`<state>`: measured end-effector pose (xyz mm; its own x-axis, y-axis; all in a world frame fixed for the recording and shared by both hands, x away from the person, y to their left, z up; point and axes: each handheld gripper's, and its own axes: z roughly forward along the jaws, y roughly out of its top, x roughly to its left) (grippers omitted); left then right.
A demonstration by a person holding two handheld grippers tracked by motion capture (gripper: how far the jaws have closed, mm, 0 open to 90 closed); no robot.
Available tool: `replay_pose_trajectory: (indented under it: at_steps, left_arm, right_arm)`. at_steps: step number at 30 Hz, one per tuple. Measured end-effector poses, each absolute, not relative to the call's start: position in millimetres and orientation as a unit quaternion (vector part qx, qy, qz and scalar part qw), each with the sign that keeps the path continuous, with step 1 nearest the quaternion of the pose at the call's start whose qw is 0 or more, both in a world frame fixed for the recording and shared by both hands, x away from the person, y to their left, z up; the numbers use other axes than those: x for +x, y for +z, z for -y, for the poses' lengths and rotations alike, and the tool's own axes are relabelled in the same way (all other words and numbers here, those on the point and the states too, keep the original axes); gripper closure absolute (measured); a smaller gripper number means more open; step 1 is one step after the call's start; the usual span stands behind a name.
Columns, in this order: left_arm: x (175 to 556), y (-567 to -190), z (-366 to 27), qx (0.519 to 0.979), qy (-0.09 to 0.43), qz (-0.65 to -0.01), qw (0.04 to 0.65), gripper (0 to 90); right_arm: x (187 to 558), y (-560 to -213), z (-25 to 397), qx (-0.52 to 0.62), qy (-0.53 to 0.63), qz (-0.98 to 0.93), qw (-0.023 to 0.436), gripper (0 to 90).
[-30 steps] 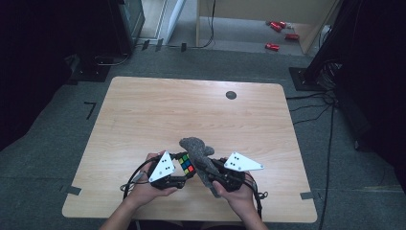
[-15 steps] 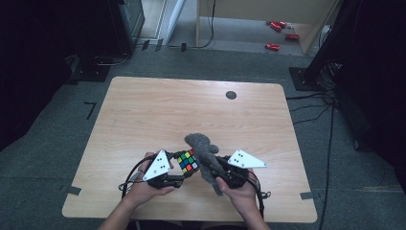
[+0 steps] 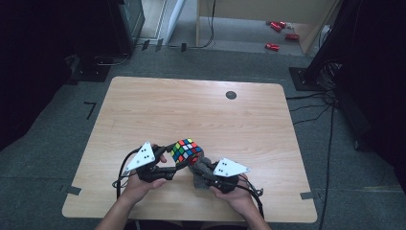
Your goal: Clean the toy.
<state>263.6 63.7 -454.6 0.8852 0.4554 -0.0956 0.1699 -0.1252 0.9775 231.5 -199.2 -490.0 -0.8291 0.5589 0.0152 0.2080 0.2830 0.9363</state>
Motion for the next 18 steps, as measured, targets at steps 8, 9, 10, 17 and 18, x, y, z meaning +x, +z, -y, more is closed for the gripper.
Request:
replay_pose_trajectory:
  at_steps: [8,9,10,17,18]
  left_arm:
    - [264,-455,-61,0.753,0.115,-0.207,0.614,35.0]
    - [263,-456,-60,0.754,0.114,-0.208,0.613,35.0]
    - [263,-456,-60,0.753,0.115,-0.21,0.613,35.0]
    - [265,-456,-62,0.755,0.112,-0.215,0.609,35.0]
    - [265,-457,-61,0.756,0.111,-0.212,0.609,35.0]
  right_arm:
    - [235,-480,214,0.28,0.577,-0.747,0.173,73.7]
    - [235,-481,212,0.279,0.574,-0.751,0.17,73.7]
    - [235,-485,208,0.277,0.569,-0.758,0.161,73.6]
    - [234,-487,203,0.274,0.553,-0.771,0.156,73.4]
    - [236,-484,209,0.286,0.565,-0.758,0.159,73.5]
